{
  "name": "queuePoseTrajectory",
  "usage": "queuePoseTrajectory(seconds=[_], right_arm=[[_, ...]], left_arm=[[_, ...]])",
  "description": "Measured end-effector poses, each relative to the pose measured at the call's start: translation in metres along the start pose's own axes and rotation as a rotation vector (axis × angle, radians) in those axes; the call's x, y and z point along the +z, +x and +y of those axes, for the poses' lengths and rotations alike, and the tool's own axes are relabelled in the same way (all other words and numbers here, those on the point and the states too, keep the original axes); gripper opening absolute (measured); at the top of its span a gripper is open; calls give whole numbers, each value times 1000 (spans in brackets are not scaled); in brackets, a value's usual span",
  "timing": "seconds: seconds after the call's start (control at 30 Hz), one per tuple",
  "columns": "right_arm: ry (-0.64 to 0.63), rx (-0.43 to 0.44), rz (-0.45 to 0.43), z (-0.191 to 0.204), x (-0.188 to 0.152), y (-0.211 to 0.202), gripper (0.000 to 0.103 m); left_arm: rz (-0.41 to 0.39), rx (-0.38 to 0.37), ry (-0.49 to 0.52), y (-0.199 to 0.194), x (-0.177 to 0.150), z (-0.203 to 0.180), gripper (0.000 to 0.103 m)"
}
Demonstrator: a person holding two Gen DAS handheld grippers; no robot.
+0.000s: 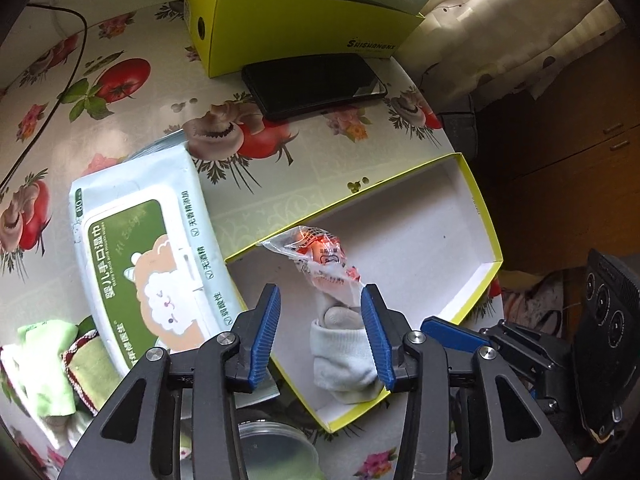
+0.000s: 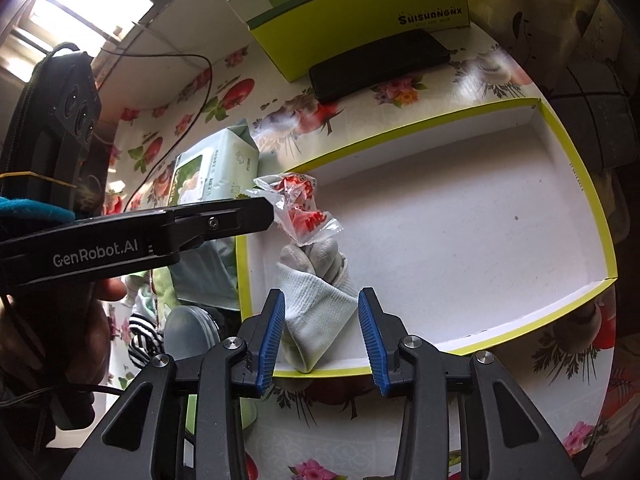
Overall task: Organize soft objects
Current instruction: 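Carry the glove and snack bag into the white tray and release both, then grasp the blue mask with the right tool while the left tool grasps the striped sock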
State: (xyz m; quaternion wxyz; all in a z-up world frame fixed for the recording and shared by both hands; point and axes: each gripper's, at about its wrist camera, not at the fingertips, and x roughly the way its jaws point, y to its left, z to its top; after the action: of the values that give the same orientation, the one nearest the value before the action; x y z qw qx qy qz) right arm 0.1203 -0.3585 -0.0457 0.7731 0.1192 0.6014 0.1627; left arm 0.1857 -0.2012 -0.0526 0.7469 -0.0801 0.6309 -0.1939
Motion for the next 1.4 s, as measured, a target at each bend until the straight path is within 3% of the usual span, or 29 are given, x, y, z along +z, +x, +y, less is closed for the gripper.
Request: queuePoseTrajectory(seconds=[0.33, 0.6, 1.13, 1.4], right_arm=[[-80, -40, -37, 33, -5, -33, 39], [-175, -34, -47, 75, -11, -43, 45], [-342, -36, -10, 146, -29, -33, 45], [-438, -2, 34, 178, -45, -19, 45]], left_arm=[[-126, 78, 15, -68, -27, -9, 43], [-207, 137, -9, -110, -53, 5, 43], [-279, 248, -85, -143, -102, 54, 43], [-273, 273, -139, -147, -129, 82, 43]])
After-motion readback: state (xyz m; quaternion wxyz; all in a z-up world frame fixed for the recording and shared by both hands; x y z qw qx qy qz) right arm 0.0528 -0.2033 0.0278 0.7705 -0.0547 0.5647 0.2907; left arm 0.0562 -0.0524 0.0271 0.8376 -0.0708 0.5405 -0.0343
